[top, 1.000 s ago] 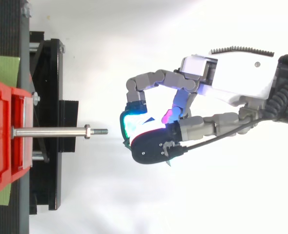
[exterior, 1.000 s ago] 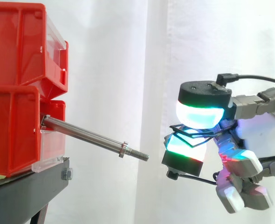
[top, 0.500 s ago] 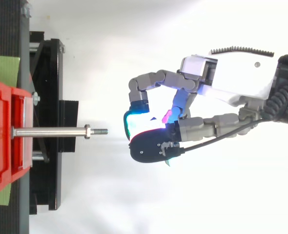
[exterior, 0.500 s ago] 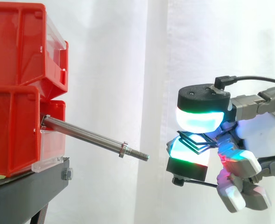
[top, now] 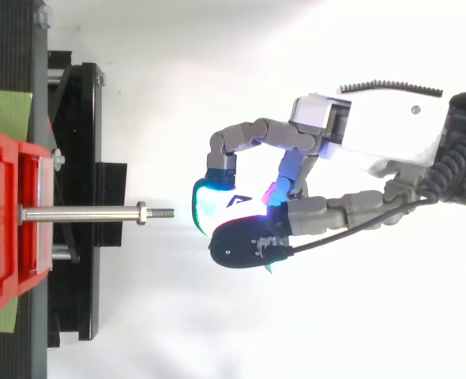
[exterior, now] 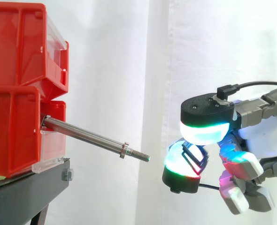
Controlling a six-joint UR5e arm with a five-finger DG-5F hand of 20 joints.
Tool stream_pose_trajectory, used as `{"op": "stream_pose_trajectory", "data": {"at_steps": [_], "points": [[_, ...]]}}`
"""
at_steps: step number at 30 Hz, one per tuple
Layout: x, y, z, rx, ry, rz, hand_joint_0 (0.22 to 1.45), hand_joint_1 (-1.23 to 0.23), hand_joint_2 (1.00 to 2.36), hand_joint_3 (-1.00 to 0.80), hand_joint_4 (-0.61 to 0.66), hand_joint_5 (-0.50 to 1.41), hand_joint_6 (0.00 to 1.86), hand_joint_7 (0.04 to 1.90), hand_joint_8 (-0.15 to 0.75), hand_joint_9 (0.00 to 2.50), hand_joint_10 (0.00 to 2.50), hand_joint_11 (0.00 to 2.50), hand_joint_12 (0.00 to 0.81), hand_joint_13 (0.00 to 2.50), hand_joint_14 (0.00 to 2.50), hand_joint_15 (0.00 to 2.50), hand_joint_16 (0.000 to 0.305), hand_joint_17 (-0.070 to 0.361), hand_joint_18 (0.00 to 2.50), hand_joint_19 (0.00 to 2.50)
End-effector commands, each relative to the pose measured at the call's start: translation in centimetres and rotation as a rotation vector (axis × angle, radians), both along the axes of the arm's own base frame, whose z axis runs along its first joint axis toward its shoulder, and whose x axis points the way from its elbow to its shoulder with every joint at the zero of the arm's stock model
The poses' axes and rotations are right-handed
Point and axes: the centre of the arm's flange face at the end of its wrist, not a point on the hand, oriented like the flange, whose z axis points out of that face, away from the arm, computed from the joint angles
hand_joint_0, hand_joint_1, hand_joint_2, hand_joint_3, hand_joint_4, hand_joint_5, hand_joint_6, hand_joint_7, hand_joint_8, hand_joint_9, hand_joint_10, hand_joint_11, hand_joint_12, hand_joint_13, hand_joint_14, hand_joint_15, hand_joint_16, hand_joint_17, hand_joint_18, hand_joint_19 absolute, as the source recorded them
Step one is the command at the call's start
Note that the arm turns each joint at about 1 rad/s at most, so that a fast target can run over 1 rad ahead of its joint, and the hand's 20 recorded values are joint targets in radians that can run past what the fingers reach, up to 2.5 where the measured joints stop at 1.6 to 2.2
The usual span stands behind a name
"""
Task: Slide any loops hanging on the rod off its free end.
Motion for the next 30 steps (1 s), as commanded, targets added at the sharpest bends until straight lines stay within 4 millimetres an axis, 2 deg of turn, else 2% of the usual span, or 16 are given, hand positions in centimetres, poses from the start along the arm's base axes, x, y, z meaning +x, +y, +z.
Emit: {"op": "stream_pose_trajectory", "data": {"at_steps": [1,5,14,21,26,30], "points": [[0.0,0.3,0.0,-0.002,0.000,-0.004,0.62,-0.63,1.02,-0.06,0.27,-0.03,0.50,1.41,0.368,1.39,0.02,0.55,0.387,1.22,0.01,0.33,0.064,0.144,1.23,0.78],[0.0,0.6,-0.1,0.001,0.002,-0.025,0.61,-0.59,1.02,-0.06,0.23,-0.02,0.50,1.57,0.378,1.40,0.02,0.57,0.394,1.22,0.01,0.34,0.065,0.146,1.24,0.79],[0.0,0.9,-0.1,0.002,0.003,-0.022,0.59,-0.58,1.02,-0.09,0.23,-0.05,0.64,1.39,0.385,1.40,0.02,0.58,0.400,1.22,0.01,0.34,0.065,0.147,1.25,0.78],[0.0,1.1,-0.1,0.002,0.004,-0.019,0.58,-0.61,1.02,-0.18,0.19,-0.05,0.69,1.36,0.366,1.39,0.02,0.61,0.376,1.19,0.01,0.35,0.059,0.132,1.19,0.81],[0.0,1.2,-0.1,0.003,0.004,-0.019,0.58,-0.61,1.02,-0.12,0.17,-0.04,0.67,1.31,0.367,1.40,0.02,0.60,0.380,1.21,0.01,0.35,0.061,0.136,1.21,0.80],[0.0,1.3,-0.1,0.002,0.003,-0.017,0.60,-0.62,1.02,-0.08,0.23,-0.01,0.54,1.49,0.376,1.39,0.02,0.56,0.391,1.22,0.01,0.33,0.064,0.144,1.24,0.78]]}}
